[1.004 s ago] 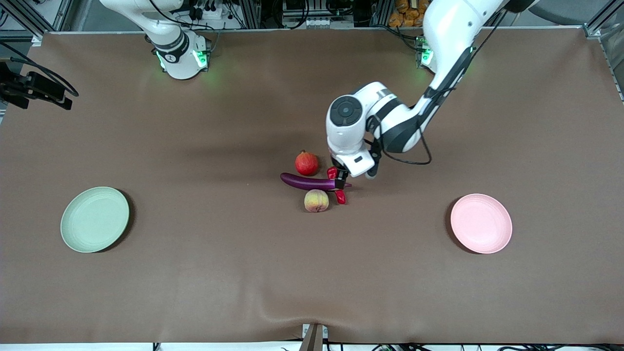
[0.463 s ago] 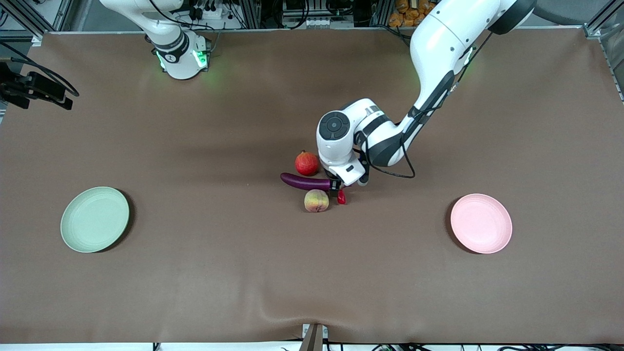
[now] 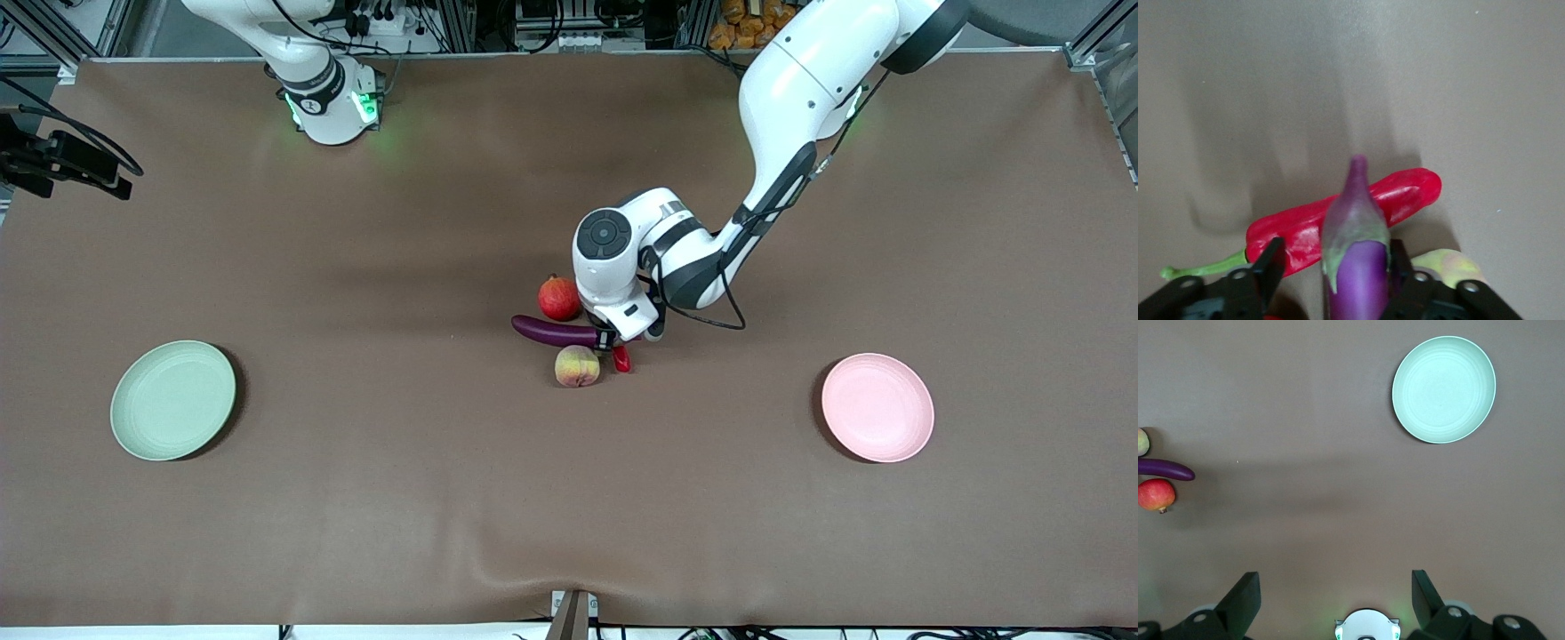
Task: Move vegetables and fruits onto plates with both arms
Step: 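Carry the eggplant with the left gripper toward the pink plate, then lower the eggplant onto the pink plate while the right gripper reaches the peach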
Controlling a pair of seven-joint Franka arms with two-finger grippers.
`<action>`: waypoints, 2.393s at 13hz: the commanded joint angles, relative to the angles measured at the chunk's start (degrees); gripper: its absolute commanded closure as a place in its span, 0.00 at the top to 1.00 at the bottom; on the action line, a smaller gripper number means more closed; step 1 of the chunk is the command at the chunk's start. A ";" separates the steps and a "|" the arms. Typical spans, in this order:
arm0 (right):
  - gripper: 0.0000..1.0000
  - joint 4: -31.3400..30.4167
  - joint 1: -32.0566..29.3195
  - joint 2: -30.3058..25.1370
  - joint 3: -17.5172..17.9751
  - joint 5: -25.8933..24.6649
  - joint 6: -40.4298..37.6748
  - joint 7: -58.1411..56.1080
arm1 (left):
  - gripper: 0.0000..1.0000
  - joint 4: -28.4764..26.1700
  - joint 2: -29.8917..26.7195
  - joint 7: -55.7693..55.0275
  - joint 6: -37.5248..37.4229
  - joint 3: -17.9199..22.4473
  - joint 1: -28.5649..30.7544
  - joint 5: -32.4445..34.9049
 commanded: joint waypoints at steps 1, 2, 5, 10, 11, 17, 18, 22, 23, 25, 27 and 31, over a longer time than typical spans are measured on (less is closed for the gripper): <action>1.00 0.73 -0.70 0.39 0.39 0.72 -0.66 0.43 | 0.34 1.48 0.76 -1.82 0.54 0.42 -0.61 1.51; 1.00 0.73 -0.78 0.39 0.39 0.72 -0.57 0.43 | 0.08 1.48 0.76 -1.65 0.54 0.60 -0.53 1.51; 1.00 0.73 -0.70 0.39 0.30 0.72 -0.66 0.43 | 0.00 1.57 -0.46 0.10 0.54 0.60 -0.09 1.94; 1.00 0.90 -0.96 0.65 0.30 0.37 -0.40 0.26 | 0.00 2.63 -8.36 2.82 -1.21 -0.19 3.25 0.19; 1.00 0.99 -0.96 1.00 0.22 -0.24 0.04 0.17 | 0.00 2.63 -10.20 5.97 -2.61 -0.19 4.21 -1.55; 1.00 1.60 2.46 10.81 0.39 -6.73 2.42 0.17 | 0.00 2.36 -17.87 46.80 -16.59 -0.10 16.24 -14.04; 1.00 1.61 1.77 12.24 0.39 -7.01 2.94 -0.35 | 0.00 2.36 -17.87 52.70 -17.47 -0.10 18.52 -14.83; 1.00 1.96 3.17 15.41 0.65 -5.44 7.16 -3.88 | 0.00 0.44 -16.99 74.25 -18.45 0.07 28.11 -15.46; 1.00 1.96 4.22 16.03 0.74 -3.17 7.51 -1.44 | 0.00 0.52 -15.86 77.77 -18.36 0.07 30.22 -15.28; 1.00 2.13 5.19 18.05 0.92 1.84 10.22 13.28 | 0.00 0.52 -14.71 86.90 -18.27 0.16 34.44 -14.67; 1.00 2.05 8.95 20.16 0.92 5.54 15.05 20.97 | 0.00 0.69 -13.13 94.30 -17.40 0.42 38.31 -14.40; 1.00 2.05 14.68 25.08 4.95 9.76 25.67 44.34 | 0.00 0.87 -8.56 100.91 -11.96 0.60 41.66 -10.37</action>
